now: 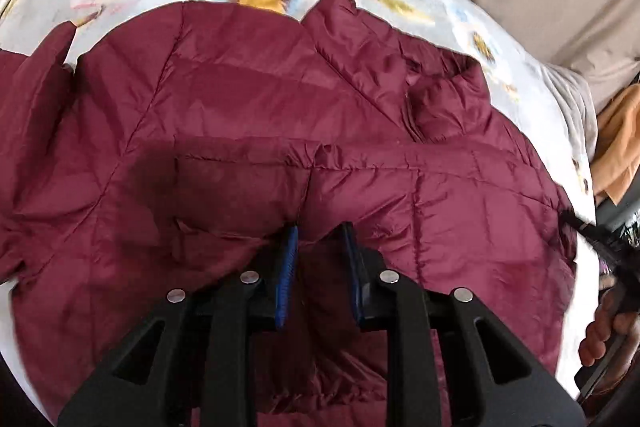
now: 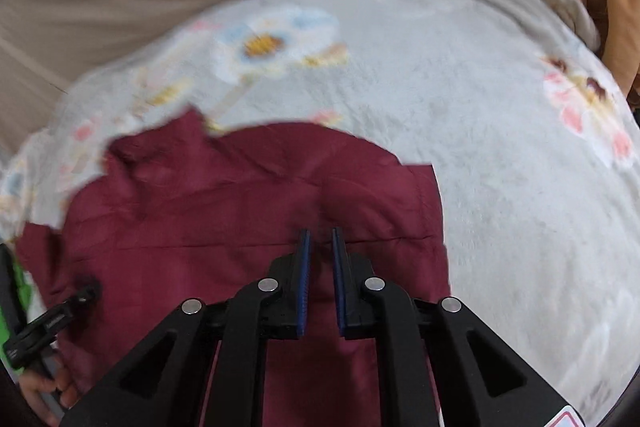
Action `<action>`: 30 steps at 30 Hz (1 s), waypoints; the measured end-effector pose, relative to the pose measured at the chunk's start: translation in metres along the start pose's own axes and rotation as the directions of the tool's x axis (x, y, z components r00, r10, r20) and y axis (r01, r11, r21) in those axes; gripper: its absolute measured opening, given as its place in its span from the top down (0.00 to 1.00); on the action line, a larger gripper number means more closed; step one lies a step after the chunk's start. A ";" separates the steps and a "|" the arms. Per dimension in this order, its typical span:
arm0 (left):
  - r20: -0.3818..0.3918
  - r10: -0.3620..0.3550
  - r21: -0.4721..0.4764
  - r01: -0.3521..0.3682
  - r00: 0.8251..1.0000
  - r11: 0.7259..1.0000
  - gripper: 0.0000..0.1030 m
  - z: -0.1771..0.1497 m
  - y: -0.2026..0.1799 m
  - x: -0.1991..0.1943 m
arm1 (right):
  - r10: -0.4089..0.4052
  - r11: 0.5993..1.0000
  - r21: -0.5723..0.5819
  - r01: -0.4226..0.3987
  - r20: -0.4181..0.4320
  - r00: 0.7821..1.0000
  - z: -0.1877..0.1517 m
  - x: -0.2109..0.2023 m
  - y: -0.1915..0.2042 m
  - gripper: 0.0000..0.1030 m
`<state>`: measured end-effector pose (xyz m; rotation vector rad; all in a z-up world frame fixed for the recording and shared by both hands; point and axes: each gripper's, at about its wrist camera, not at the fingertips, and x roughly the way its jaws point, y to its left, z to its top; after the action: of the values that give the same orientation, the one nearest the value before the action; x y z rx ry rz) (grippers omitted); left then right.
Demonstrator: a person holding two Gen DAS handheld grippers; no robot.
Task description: Fold large clothes
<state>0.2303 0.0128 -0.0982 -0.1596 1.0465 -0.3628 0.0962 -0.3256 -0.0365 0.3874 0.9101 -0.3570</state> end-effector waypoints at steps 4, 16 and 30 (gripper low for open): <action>0.006 -0.014 -0.012 0.014 1.000 1.000 0.82 -0.002 0.006 -0.003 | 0.012 0.997 0.073 -0.010 -0.019 1.000 -0.009 0.021 -0.038 1.00; 0.151 -0.025 -0.230 0.060 0.988 0.971 0.51 0.020 0.079 -0.069 | -0.066 0.998 0.007 0.066 -0.007 0.998 -0.044 -0.008 0.002 0.91; 0.165 0.422 -0.756 -0.161 0.892 0.635 0.44 0.053 0.389 -0.122 | 0.035 0.992 -0.122 -0.045 -0.088 0.995 -0.127 -0.055 0.104 0.78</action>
<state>0.3057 0.4169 -0.0888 -0.7389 0.8079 0.4118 0.0252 -0.1684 -0.0441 0.3085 1.0020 -0.2474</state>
